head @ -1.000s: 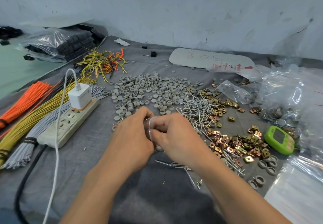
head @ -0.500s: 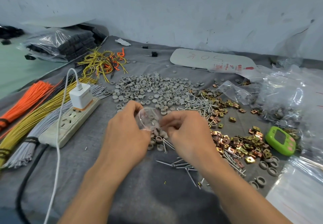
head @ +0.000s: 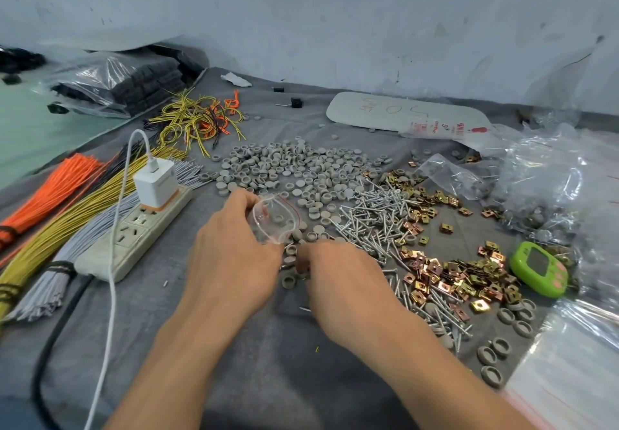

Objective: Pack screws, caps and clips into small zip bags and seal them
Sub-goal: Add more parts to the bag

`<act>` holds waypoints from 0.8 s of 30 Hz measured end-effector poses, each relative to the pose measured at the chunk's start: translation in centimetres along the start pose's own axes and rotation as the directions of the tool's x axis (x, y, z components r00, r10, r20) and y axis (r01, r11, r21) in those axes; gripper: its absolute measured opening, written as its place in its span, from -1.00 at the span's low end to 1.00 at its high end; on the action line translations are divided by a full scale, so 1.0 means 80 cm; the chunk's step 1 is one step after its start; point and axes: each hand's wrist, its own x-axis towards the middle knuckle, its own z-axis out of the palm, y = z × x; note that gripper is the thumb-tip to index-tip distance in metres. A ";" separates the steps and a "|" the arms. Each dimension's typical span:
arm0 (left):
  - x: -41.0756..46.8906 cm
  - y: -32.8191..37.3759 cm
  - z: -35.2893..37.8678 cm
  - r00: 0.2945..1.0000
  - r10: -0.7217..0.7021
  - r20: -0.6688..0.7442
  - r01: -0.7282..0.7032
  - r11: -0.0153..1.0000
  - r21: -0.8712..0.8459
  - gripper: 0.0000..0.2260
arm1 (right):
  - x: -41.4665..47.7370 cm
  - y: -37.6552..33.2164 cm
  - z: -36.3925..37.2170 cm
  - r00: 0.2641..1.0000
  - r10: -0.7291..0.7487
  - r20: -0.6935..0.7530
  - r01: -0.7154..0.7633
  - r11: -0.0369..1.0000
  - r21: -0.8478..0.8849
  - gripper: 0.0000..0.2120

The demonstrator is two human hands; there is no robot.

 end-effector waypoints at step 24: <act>-0.006 0.011 0.002 0.924 0.141 0.357 -0.149 0.989 -0.004 -0.72 | 0.017 0.007 0.003 0.985 0.103 -0.141 0.033 0.686 0.727 -0.69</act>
